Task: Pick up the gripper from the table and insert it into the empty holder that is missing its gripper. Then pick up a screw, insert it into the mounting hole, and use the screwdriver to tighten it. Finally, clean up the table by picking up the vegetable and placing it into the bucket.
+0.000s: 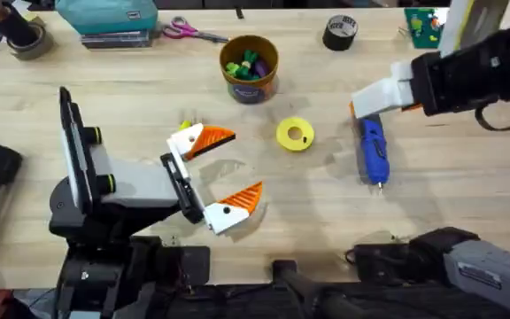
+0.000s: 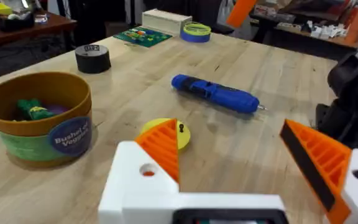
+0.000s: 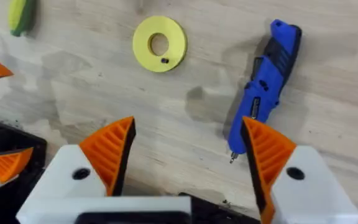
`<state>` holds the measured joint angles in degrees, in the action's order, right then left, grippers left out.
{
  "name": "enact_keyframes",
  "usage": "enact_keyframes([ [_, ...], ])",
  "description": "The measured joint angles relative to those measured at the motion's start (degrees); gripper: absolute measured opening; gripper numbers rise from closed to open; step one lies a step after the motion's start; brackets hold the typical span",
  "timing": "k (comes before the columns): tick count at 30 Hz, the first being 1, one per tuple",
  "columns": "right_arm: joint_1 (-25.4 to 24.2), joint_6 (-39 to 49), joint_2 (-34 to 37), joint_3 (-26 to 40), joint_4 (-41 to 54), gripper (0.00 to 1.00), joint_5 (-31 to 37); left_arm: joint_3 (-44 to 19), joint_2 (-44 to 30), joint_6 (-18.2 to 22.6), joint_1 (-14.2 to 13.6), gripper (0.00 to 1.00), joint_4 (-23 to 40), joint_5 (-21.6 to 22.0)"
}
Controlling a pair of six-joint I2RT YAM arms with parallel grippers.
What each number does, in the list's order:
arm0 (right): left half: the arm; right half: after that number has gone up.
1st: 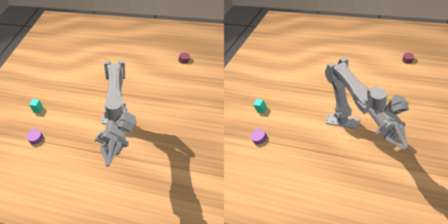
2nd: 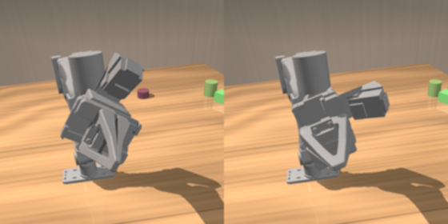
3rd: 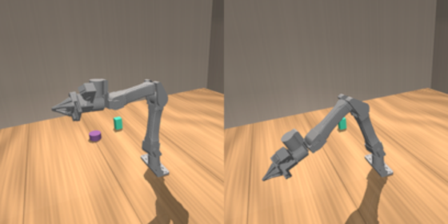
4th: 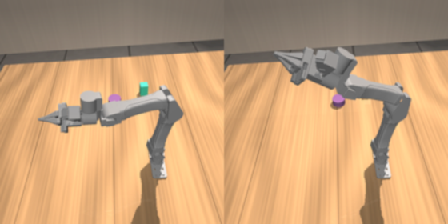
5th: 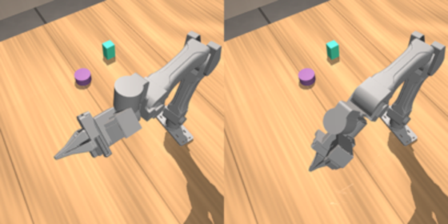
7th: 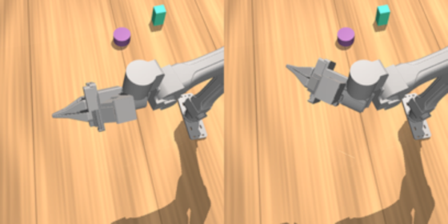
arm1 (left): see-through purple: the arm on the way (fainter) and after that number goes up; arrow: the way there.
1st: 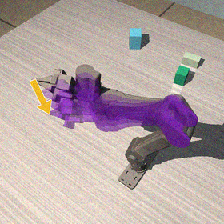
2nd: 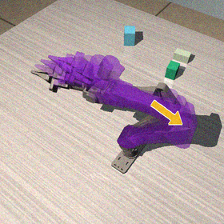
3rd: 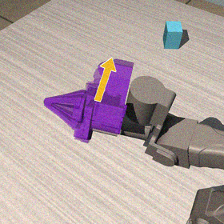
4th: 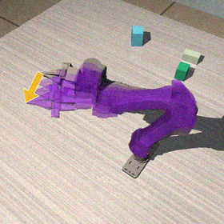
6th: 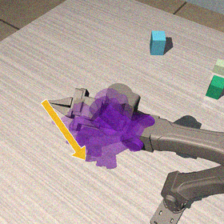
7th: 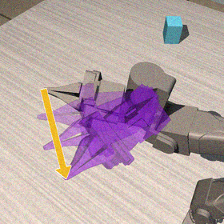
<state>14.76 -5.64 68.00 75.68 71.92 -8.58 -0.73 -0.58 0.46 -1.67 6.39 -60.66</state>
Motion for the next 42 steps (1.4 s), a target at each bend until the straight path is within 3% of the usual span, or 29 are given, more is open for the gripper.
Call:
enact_keyframes([
  [6,5.9,0.1,-1.9,-1.9,-1.2,0.996,4.4,0.0,0.0,0.0,0.0,0.986,0.0,0.0],
  [13,11.1,0.0,-1.9,-7.2,-9.4,0.996,5.8,0.0,0.0,0.0,0.0,0.986,0.0,0.0],
  [23,14.1,-1.7,-1.7,-16.6,-17.3,0.996,6.2,0.0,0.0,0.0,0.0,0.986,0.0,0.0],
  [42,16.0,-1.7,10.6,-17.1,-22.8,0.996,6.4,0.0,0.0,0.0,0.0,0.986,0.0,0.0],
])
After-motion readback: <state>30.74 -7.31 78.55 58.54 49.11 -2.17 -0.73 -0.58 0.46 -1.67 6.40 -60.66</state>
